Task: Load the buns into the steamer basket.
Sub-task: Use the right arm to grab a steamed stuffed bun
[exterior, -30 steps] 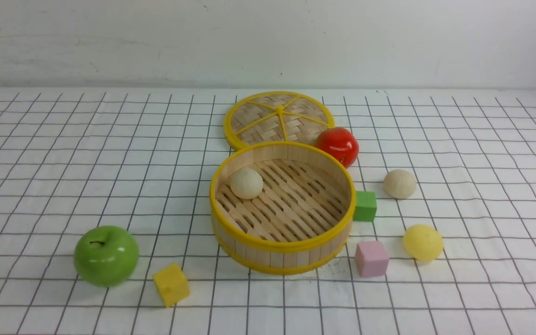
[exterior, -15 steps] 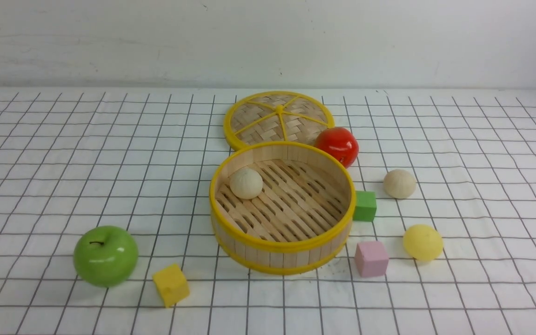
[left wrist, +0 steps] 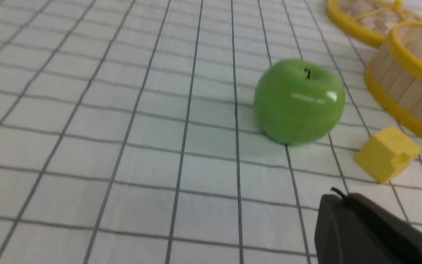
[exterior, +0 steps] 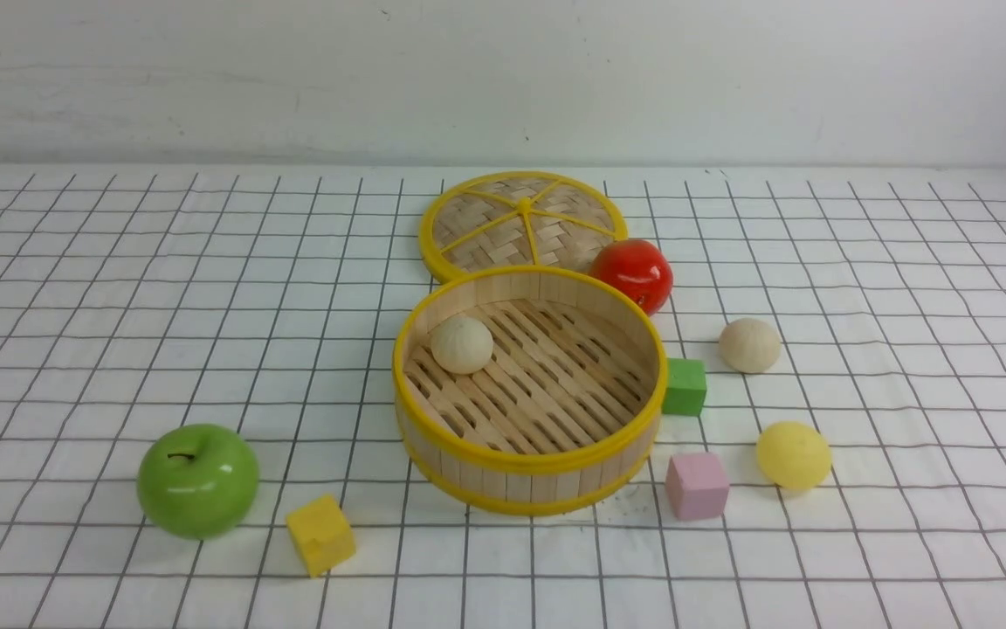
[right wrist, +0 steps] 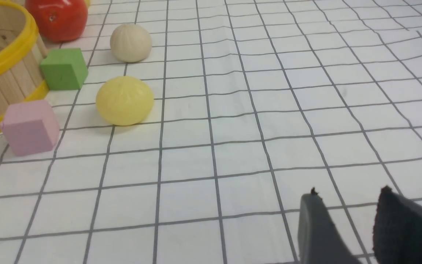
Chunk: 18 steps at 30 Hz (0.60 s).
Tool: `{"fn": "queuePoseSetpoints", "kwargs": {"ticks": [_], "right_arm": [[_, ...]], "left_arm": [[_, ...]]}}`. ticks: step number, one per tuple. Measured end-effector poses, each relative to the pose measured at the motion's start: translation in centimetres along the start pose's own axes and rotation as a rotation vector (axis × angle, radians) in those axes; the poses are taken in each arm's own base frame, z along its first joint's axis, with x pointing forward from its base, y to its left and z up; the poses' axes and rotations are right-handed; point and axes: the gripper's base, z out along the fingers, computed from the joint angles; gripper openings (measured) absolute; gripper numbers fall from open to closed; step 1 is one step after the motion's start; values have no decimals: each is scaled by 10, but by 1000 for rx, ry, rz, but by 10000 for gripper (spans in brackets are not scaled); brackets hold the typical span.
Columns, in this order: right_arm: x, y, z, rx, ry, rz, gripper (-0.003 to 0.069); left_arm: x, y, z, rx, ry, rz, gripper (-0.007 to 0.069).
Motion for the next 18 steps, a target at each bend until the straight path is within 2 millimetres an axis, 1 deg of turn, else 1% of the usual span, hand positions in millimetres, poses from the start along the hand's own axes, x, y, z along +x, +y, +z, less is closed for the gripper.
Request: {"fn": "queuePoseSetpoints", "kwargs": {"ticks": [18], "right_arm": [[0,0,0,0,0,0,241]], "left_arm": [[1,1,0,-7,11,5,-13]]}}
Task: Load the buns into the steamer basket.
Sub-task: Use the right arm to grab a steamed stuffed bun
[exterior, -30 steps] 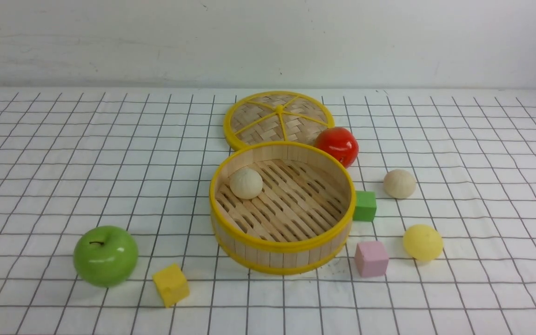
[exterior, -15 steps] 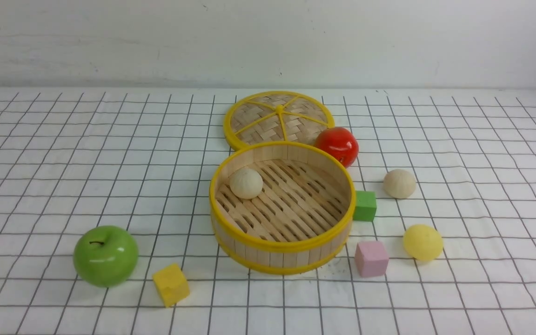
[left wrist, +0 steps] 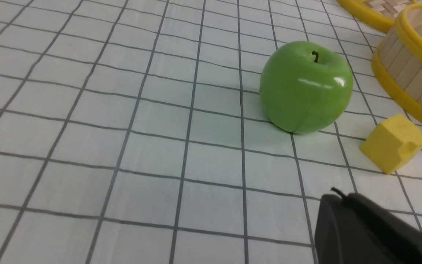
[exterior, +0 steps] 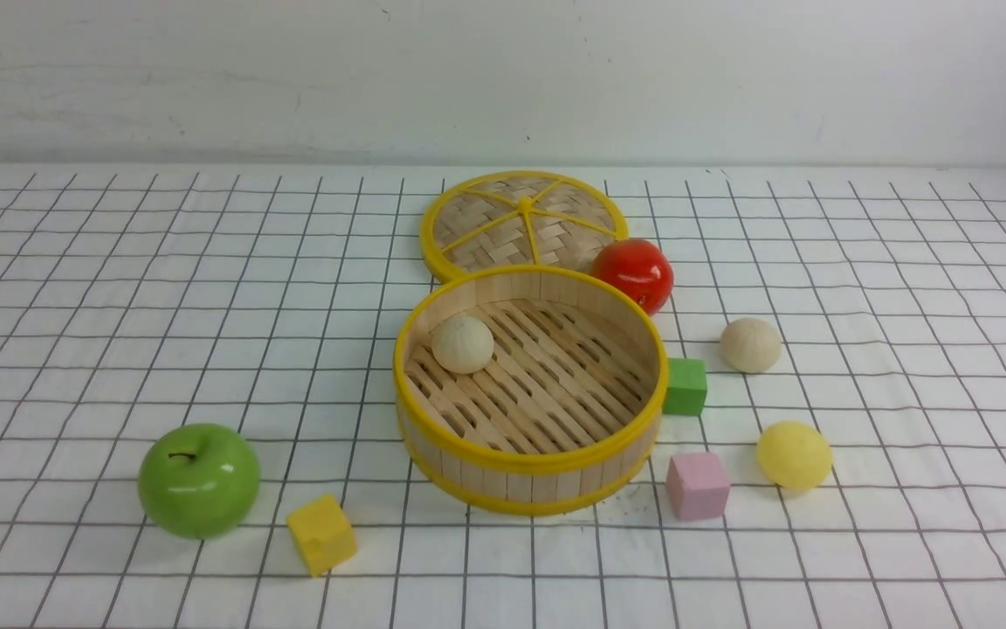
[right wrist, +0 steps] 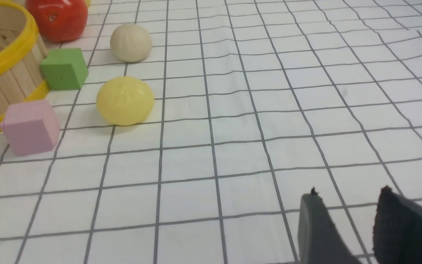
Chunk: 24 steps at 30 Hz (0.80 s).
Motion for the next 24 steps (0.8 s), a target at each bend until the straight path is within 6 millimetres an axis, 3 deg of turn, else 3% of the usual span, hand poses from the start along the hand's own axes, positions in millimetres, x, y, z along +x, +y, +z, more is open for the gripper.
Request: {"fn": "queuePoseSetpoints", "kwargs": {"ticks": [15,24], "right_arm": [[-1,0,0,2,-16,-14,241],[-36,7,-8,-88,-438,33,241]], "left_arm": [[0,0,0,0,0,0,-13],[0,0,0,0,0,0,-5]]}}
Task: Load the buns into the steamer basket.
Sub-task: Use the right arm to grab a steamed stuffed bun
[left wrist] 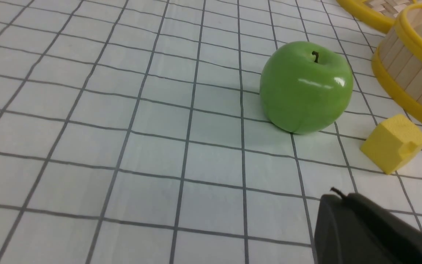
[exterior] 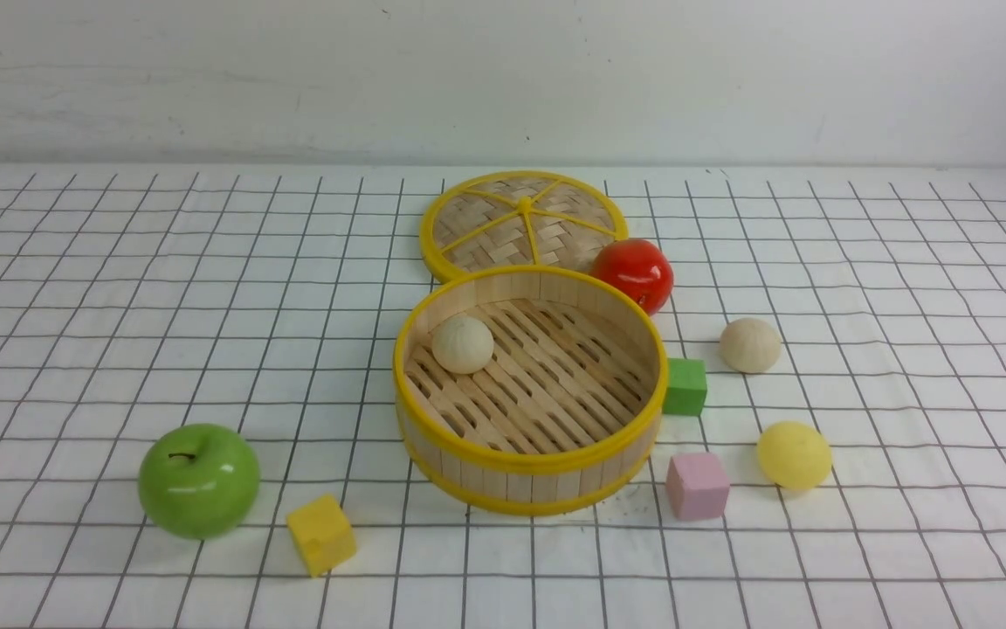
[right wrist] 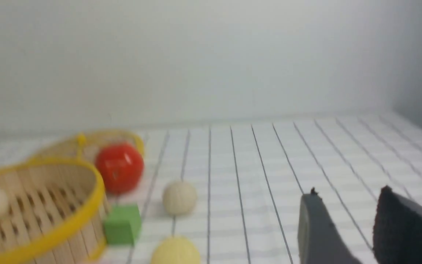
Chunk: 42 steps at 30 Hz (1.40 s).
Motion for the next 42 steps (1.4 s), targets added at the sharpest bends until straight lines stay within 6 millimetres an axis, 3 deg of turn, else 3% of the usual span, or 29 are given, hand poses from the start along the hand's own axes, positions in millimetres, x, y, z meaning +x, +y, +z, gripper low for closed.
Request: {"fn": "queuePoseSetpoints", "kwargs": {"ticks": [4,6,7,9,14,18,20,22,25,26,29,31,36,42], "right_arm": [[-18,4,-2,-46,-189,39,241],[-43,6,-5,-72,-286,146,241],[-46,6,-5,-74,-292,161,241],[-88,9,-6,-90,-346,224,241],[-177,14,10,-49,-266,266,241],[-205,13,42,35,-46,246,241],[-204,11,58,68,51,222,241],[-180,7,93,124,267,175,241],[-158,5,114,142,386,163,241],[-133,5,136,154,506,194,241],[-109,7,156,145,629,204,241],[-83,20,176,63,791,137,241],[-52,60,215,-111,1049,-4,241],[-15,91,265,-111,1223,-38,241]], "left_arm": [[0,0,0,0,0,1,-2],[0,0,0,0,0,1,0],[0,0,0,0,0,1,1],[0,0,0,0,0,1,3],[0,0,0,0,0,1,8],[0,0,0,0,0,1,13],[0,0,0,0,0,1,15],[0,0,0,0,0,1,18],[0,0,0,0,0,1,18],[0,0,0,0,0,1,20],[0,0,0,0,0,1,22],[0,0,0,0,0,1,28],[0,0,0,0,0,1,33],[0,0,0,0,0,1,39]]}}
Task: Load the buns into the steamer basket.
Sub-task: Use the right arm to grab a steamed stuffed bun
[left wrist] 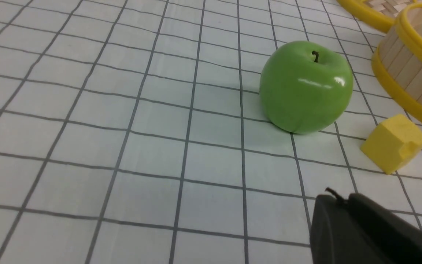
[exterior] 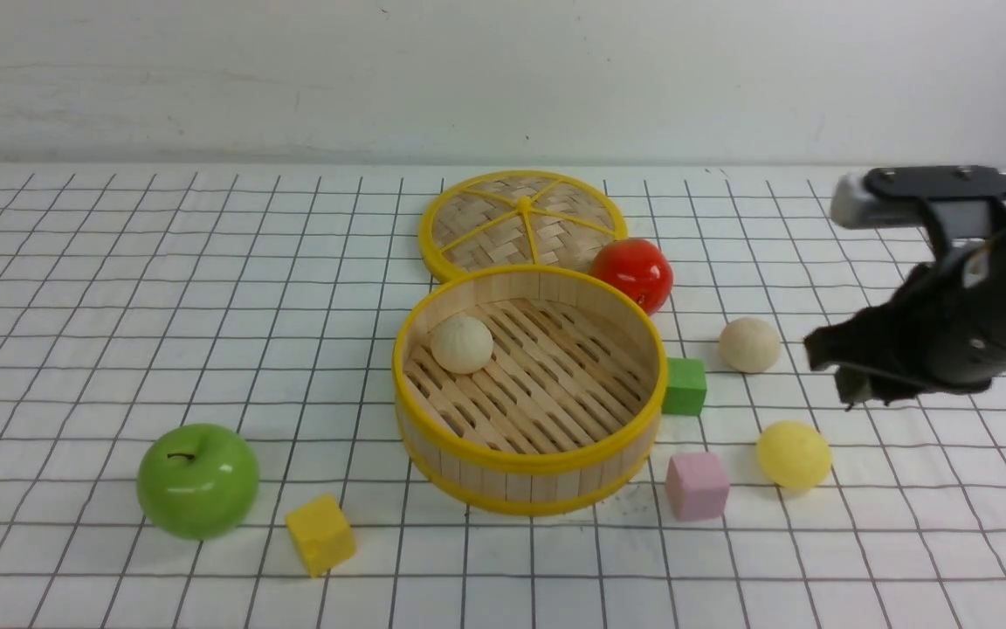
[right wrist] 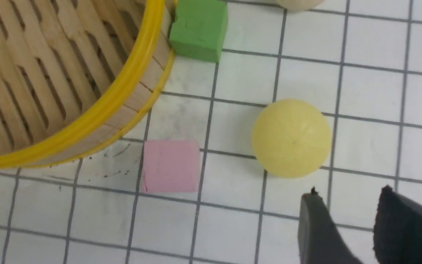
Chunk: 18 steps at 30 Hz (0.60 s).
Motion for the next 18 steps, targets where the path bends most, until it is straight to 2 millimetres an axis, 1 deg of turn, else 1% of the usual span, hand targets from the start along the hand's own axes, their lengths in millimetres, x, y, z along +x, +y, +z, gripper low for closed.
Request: {"fn": "queuePoseSetpoints", "kwargs": {"ticks": [1,2,3,6,7,8,11,13,14,15,16,18], "right_arm": [[-4,1,10,10,15,16,241],[-4,1,10,15,14,10,241],[-10,1,25,32,38,47,242],[-13,-2,48,76,57,85,242],[-13,-3,53,84,60,96,242],[-13,-3,54,88,59,96,242],[-13,-5,72,105,66,124,242],[-12,-5,80,107,76,127,242],[-12,-5,80,107,75,127,242],[-10,-6,88,111,90,127,242],[-10,-6,90,112,95,127,242],[-7,-6,100,116,118,127,242]], "left_arm": [[0,0,0,0,0,0,39],[0,0,0,0,0,0,39],[0,0,0,0,0,0,39],[0,0,0,0,0,0,39],[0,0,0,0,0,0,39],[0,0,0,0,0,0,39],[0,0,0,0,0,0,39],[0,0,0,0,0,0,39],[0,0,0,0,0,0,39],[0,0,0,0,0,0,40],[0,0,0,0,0,0,41],[0,0,0,0,0,0,45]]}}
